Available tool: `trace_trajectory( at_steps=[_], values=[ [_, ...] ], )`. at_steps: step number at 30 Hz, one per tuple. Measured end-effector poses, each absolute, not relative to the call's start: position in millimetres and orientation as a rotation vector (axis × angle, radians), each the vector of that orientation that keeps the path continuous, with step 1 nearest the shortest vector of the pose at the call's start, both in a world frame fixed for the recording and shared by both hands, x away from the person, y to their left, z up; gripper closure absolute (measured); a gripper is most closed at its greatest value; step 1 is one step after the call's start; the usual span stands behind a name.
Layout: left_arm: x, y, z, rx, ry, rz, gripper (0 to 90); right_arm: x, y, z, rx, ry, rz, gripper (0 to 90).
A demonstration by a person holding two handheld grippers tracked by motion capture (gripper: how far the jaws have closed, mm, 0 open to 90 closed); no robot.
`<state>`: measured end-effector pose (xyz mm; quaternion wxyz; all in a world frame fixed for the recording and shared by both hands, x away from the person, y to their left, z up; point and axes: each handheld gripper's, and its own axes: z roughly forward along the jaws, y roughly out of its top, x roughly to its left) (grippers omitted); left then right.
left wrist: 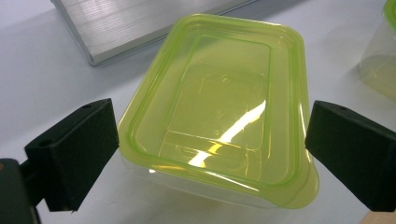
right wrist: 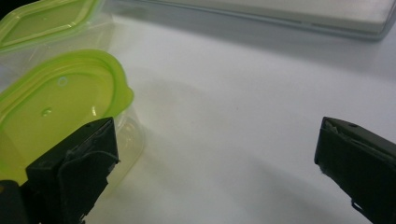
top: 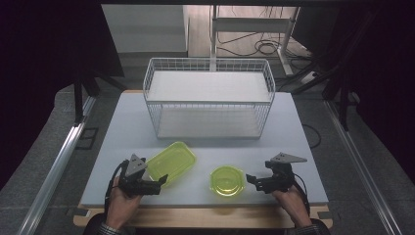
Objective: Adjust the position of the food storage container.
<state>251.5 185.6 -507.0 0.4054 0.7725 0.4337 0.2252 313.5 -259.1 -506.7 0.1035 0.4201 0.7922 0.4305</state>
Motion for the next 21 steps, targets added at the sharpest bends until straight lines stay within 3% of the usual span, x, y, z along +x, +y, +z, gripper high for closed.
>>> trace_trajectory(
  at_steps=[13, 21],
  values=[
    [251.1, 180.6, -511.5, 1.967, 1.019, 0.640, 3.9, 314.5, -255.2, -509.0, 1.314, 2.374, 1.181, 0.7],
    [252.9, 179.1, -511.7, 1.975, 1.010, 0.585, 5.3, 315.0, -257.0, -506.9, 1.342, 2.381, 1.145, 9.8]
  ],
)
